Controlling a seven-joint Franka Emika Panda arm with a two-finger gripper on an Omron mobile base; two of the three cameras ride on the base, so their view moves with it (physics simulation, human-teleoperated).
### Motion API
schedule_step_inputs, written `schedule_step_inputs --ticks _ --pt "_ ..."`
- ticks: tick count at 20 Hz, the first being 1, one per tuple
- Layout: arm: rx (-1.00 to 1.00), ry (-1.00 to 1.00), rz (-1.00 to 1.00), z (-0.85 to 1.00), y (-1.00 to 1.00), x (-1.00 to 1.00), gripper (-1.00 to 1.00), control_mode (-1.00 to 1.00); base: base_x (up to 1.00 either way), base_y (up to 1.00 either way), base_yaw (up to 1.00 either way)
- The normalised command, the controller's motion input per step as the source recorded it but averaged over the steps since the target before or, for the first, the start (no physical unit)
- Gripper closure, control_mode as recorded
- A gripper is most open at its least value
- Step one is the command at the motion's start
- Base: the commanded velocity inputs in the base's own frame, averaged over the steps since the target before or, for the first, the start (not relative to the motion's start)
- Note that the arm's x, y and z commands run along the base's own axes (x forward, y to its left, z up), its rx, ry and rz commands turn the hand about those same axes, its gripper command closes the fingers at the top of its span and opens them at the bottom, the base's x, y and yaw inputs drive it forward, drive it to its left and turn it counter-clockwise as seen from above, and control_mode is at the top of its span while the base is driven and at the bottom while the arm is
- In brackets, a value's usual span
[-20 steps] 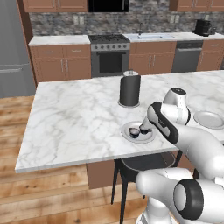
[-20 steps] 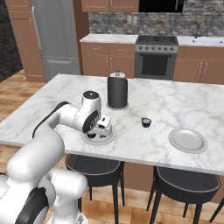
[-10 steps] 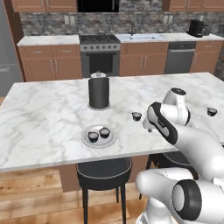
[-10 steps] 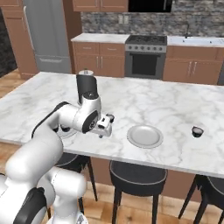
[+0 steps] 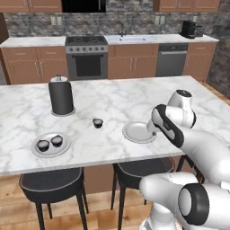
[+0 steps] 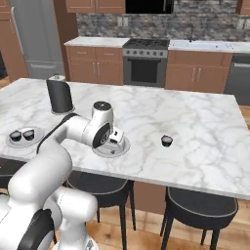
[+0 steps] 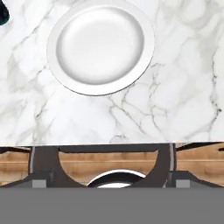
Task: Place two yogurt containers on each plate.
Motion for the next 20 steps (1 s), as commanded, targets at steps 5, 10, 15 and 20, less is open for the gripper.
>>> schedule_step_inputs --ticks 5,10,15,20 --pt "0.0 0.0 0.0 0.0 0.0 0.0 -1.0 1.0 0.6 -0.25 0.02" --pt "0.0 0.0 0.0 0.0 0.0 0.0 -1.0 1.0 1.0 0.0 0.0" --pt "0.0 0.0 0.0 0.0 0.0 0.0 -1.0 1.0 0.94 0.0 0.0" --pt "0.0 0.0 0.0 0.0 0.0 0.0 -1.0 1.0 0.16 0.0 0.02"
